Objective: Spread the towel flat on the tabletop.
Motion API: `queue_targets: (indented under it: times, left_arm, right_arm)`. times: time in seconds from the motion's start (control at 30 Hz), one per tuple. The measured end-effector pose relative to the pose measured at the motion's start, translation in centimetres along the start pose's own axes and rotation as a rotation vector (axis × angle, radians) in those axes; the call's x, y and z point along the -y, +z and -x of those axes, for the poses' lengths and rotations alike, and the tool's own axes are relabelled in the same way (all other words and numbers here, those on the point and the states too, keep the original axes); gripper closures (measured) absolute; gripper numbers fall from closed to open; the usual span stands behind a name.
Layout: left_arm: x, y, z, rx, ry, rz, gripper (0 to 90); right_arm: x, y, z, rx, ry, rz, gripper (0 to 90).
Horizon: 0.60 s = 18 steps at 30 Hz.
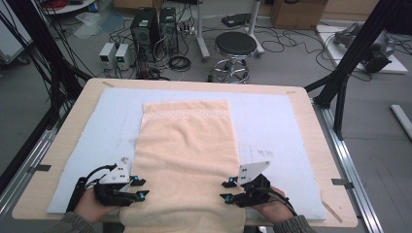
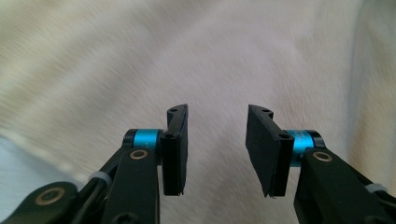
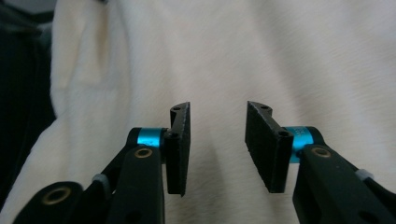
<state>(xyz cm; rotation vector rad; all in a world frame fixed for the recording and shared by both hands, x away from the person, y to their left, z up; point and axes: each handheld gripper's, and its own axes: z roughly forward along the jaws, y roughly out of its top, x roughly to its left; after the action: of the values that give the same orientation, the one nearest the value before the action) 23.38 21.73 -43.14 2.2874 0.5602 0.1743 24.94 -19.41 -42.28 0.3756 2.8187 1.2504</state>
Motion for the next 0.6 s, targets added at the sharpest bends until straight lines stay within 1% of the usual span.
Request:
queue_targets:
  times: [0.03, 0.07, 0.1, 0.13, 0.17, 0.23, 0.27, 0.33, 0.37, 0.43, 0.47, 0.5, 0.53, 0.57, 0.6]
  left_arm:
    - [0.3, 0.1, 0.4, -0.015, 0.035, 0.004, 63.0]
    - [0.3, 0.0, 0.5, -0.007, 0.04, 0.004, 68.8]
    - [0.2, 0.0, 0.5, 0.003, 0.041, -0.012, 77.5]
    - [0.2, 0.0, 0.6, 0.005, 0.04, -0.014, 83.2]
    - [0.2, 0.0, 0.6, 0.006, 0.049, -0.017, 85.1]
    - [0.2, -0.2, 0.8, 0.004, 0.062, -0.025, 86.0]
    - [0.2, -0.2, 0.9, 0.009, 0.057, -0.026, 86.2]
    - [0.5, -0.6, 1.2, 0.026, 0.052, -0.03, 86.2]
    - [0.7, -1.0, 1.6, 0.047, 0.052, -0.035, 86.3]
    - [1.0, -1.8, 2.3, 0.067, 0.059, -0.038, 86.2]
    - [1.1, -2.3, 2.5, 0.068, 0.067, -0.034, 85.9]
    - [1.2, -2.7, 2.5, 0.057, 0.065, -0.019, 84.8]
    - [1.2, -3.1, 2.3, 0.046, 0.056, 0.004, 82.3]
    - [1.1, -3.3, 2.0, 0.026, 0.04, 0.028, 79.0]
    - [1.0, -3.5, 1.6, 0.008, 0.025, 0.043, 74.0]
  right_arm:
    - [0.2, 0.5, -0.1, -0.013, -0.008, -0.022, 64.5]
    - [0.4, 1.1, -0.2, -0.025, -0.02, -0.057, 69.1]
    - [0.5, 1.5, -0.3, -0.031, -0.021, -0.07, 72.3]
    - [0.6, 1.5, -0.4, -0.033, -0.034, -0.044, 79.8]
    - [0.6, 1.6, -0.3, -0.042, -0.034, -0.047, 84.8]
    - [0.5, 1.6, -0.4, -0.062, -0.05, -0.054, 86.6]
    - [0.5, 1.6, -0.5, -0.073, -0.05, -0.054, 87.0]
    - [0.5, 1.5, -0.8, -0.109, -0.05, -0.061, 87.2]
    - [0.5, 1.5, -1.0, -0.115, -0.057, -0.059, 87.3]
    - [0.3, 1.2, -1.7, -0.154, -0.067, -0.044, 87.0]
    - [0.0, 0.8, -2.2, -0.175, -0.076, -0.028, 85.5]
    - [-0.3, 0.5, -2.4, -0.184, -0.085, -0.013, 81.0]
    - [-0.6, 0.2, -2.5, -0.186, -0.085, 0.005, 77.9]
    - [-0.8, -0.1, -2.5, -0.17, -0.084, 0.017, 73.6]
    - [-1.0, -0.2, -2.3, -0.144, -0.082, 0.024, 70.4]
